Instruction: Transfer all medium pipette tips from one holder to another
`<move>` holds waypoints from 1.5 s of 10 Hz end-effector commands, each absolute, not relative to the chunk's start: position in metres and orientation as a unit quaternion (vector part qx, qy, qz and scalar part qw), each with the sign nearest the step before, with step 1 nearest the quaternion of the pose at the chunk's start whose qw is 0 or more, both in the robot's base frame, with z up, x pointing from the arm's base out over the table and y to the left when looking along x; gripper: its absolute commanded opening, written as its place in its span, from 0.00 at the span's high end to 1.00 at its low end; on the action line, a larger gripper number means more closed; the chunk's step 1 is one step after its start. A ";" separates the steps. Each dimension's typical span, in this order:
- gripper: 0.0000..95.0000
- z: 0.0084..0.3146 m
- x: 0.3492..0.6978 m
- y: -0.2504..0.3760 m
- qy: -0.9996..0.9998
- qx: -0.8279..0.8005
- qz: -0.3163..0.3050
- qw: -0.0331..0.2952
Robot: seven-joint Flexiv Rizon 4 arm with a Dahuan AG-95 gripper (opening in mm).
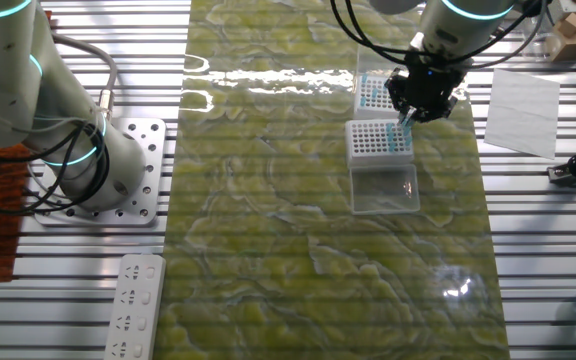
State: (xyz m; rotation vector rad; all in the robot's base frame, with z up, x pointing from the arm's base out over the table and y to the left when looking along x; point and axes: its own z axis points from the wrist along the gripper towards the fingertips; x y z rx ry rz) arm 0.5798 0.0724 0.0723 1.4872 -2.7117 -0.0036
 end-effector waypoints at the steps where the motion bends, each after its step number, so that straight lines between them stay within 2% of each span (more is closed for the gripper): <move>1: 1.00 0.078 0.580 0.071 -0.876 0.481 -0.004 0.030; 5: 1.00 0.122 0.585 0.077 -0.893 0.444 -0.013 0.073; 6: 1.00 0.122 0.585 0.077 -0.893 0.444 -0.013 0.073; 7: 1.00 0.141 0.583 0.085 -0.898 0.431 -0.008 0.088; 9: 1.00 0.156 0.576 0.093 -0.908 0.409 -0.012 0.096; 11: 1.00 0.160 0.570 0.103 -0.920 0.378 -0.011 0.101; 15: 1.00 0.143 0.557 0.114 -0.927 0.364 -0.015 0.091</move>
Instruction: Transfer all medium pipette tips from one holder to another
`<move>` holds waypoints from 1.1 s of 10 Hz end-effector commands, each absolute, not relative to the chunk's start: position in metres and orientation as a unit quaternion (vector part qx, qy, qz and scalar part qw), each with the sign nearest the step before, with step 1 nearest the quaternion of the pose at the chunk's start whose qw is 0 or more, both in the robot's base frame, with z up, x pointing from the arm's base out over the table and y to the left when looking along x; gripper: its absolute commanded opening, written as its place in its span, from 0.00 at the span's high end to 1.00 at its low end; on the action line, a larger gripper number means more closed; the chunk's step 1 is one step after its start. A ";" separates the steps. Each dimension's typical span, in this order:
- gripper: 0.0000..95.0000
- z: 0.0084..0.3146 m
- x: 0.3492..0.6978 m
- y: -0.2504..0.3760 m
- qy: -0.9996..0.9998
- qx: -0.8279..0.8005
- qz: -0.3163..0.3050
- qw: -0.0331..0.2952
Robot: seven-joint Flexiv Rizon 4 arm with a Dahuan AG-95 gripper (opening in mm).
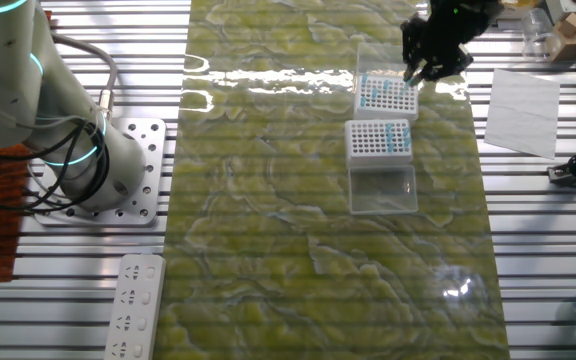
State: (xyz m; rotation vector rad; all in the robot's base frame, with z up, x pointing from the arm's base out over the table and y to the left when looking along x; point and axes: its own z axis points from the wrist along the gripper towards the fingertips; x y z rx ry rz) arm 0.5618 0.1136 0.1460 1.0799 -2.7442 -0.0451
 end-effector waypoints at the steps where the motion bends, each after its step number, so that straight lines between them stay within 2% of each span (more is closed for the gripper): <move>1: 1.00 0.142 0.555 0.114 -0.926 0.365 -0.014 0.091; 11: 1.00 0.126 0.549 0.114 -0.922 0.381 -0.006 0.070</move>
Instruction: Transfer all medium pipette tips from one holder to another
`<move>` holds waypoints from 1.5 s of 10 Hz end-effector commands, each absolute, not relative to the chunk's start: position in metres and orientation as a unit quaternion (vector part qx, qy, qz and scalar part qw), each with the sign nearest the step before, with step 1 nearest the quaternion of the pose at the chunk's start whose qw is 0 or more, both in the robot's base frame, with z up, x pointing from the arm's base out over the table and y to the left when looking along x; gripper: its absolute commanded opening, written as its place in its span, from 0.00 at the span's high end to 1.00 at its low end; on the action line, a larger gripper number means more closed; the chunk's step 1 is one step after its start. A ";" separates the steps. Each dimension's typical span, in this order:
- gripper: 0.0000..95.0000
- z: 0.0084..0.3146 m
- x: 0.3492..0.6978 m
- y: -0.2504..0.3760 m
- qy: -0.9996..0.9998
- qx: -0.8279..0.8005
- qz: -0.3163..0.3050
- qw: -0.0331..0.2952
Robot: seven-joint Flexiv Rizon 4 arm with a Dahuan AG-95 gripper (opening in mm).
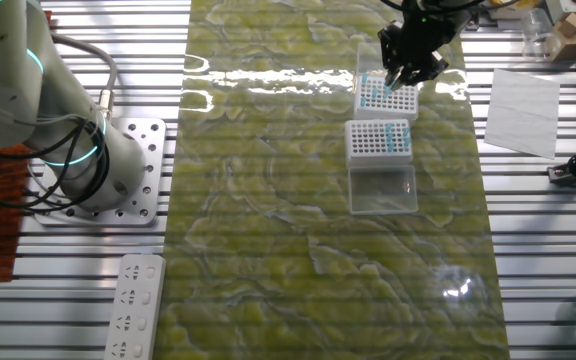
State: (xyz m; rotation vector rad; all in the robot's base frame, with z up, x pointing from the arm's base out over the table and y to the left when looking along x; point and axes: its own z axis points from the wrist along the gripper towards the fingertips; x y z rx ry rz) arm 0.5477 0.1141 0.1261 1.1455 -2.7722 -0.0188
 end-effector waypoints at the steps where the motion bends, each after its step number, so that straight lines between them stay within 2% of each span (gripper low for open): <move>1: 1.00 0.124 0.550 0.115 -0.922 0.382 -0.006 0.069; 14: 1.00 0.115 0.549 0.115 -0.918 0.392 -0.007 0.061; 15: 0.60 0.114 0.547 0.115 -0.917 0.395 -0.007 0.059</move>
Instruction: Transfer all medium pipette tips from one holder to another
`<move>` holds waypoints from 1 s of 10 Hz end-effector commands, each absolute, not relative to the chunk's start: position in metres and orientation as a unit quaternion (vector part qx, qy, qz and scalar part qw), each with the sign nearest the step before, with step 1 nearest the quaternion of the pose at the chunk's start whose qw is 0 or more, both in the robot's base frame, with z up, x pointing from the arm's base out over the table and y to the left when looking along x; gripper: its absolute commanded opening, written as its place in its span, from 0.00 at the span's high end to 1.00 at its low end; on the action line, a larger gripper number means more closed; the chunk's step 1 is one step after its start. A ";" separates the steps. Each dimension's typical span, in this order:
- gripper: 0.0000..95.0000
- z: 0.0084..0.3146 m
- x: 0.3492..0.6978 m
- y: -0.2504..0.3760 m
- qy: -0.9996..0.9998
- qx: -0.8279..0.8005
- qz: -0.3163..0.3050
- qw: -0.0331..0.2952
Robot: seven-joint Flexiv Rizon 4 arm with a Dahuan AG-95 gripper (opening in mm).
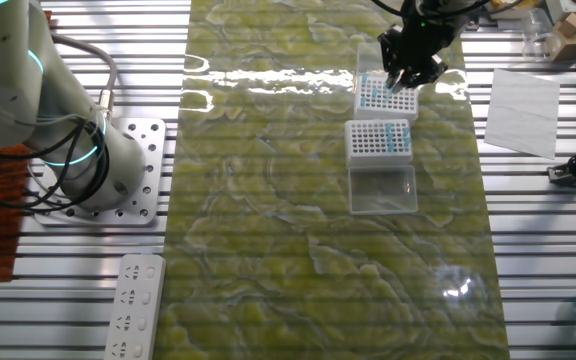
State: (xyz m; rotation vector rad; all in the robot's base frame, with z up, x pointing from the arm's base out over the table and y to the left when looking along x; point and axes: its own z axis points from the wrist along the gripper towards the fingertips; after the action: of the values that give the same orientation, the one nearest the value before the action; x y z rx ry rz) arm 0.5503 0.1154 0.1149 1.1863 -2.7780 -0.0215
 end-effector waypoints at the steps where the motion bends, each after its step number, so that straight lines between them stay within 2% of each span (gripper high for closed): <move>1: 0.60 0.114 0.547 0.115 -0.917 0.395 -0.007 0.059; 5: 0.60 0.113 0.546 0.114 -0.914 0.402 -0.005 0.057; 10: 0.60 0.102 0.546 0.089 -0.876 0.482 0.007 0.036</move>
State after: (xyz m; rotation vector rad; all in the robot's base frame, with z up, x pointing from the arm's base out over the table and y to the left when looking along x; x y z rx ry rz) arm 0.5449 0.0924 0.1040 1.4279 -2.7092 0.0141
